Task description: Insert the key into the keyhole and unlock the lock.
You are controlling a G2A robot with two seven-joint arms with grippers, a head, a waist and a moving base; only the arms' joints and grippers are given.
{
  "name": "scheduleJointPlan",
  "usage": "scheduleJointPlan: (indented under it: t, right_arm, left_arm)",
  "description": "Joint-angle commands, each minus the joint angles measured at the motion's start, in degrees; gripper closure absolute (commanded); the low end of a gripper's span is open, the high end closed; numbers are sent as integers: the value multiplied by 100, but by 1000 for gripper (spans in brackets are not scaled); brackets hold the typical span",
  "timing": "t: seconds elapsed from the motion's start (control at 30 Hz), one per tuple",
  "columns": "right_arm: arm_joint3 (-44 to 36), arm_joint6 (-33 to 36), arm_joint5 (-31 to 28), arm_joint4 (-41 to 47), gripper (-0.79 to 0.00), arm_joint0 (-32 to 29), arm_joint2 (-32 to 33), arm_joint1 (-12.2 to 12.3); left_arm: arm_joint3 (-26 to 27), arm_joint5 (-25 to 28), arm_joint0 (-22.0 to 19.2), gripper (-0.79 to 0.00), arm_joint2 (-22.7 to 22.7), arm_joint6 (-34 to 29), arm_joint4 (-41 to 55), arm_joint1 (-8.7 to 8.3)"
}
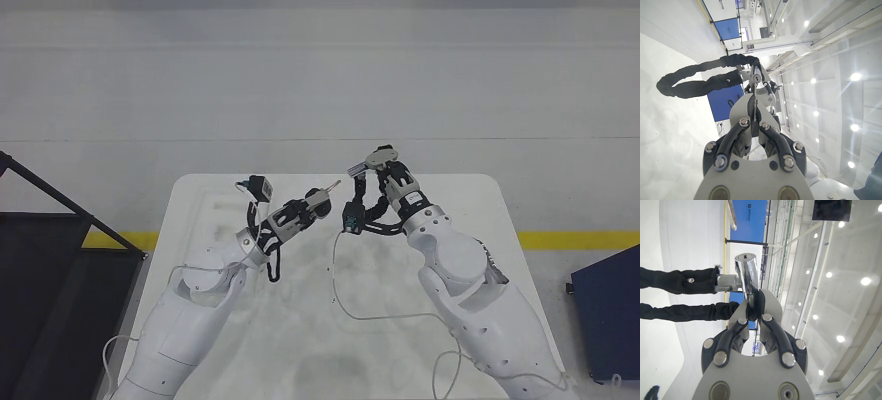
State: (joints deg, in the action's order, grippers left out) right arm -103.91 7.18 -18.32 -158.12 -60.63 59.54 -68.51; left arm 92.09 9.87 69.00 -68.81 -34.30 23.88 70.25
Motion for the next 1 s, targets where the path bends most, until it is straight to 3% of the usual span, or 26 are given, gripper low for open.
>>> scheduleJointPlan:
  t: [0.0,0.97]
  right_arm:
    - [8,-28,24,-50,0,0,1,-1]
    - [-127,-483,119,-445,0,-225,95,-12]
  left_arm:
    - [9,-22,6,0,-9,-12,12,0]
    - [-107,-107,-70,0,-8,-216,293,36]
